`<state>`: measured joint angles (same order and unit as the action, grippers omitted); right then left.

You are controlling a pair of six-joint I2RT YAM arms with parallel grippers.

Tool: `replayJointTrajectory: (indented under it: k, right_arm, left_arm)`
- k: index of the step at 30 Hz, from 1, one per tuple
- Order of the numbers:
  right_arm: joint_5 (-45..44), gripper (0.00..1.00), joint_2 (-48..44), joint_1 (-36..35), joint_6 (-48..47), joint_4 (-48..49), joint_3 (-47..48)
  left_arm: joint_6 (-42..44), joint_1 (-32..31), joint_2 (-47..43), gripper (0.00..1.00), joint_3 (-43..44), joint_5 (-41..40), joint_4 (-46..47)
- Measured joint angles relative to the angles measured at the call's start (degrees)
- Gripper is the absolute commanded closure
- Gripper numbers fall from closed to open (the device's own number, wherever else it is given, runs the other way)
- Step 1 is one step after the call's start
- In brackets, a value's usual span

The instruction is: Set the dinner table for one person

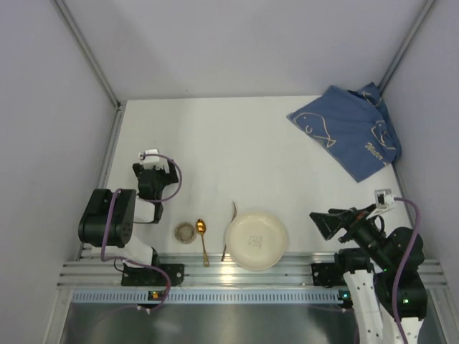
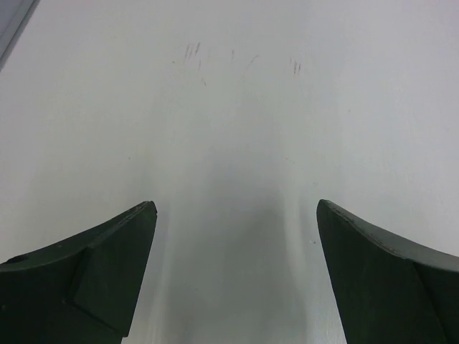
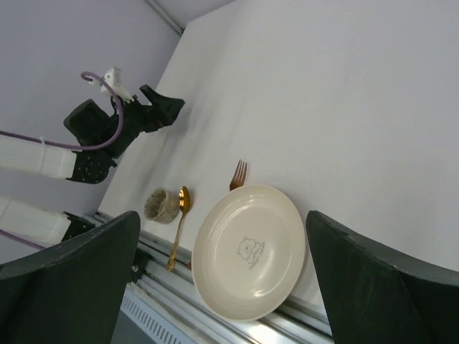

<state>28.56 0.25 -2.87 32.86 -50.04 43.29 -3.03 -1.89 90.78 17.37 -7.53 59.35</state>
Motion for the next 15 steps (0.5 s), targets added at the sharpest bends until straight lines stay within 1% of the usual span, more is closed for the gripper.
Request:
replayJointTrajectory:
  k: [5, 9, 12, 15]
  right_arm:
    - [-1.25, 0.0, 0.02, 0.0, 3.28, 1.2, -3.21]
    - [-9.09, 0.0, 0.0, -0.02, 6.49, -0.9, -3.28]
    - [-12.63, 0.0, 0.81, -0.02, 7.89, -2.43, -3.76]
    - [-15.23, 0.0, 3.65, -0.02, 8.57, -2.97, -4.66]
  left_arm:
    - [0.0, 0.0, 0.0, 0.02, 0.0, 0.0, 0.26]
    - [0.0, 0.02, 0.0, 0.02, 0.0, 0.0, 0.26]
    - [0.0, 0.0, 0.0, 0.01, 0.0, 0.0, 0.26]
    - [0.0, 0.02, 0.0, 0.02, 0.0, 0.02, 0.04]
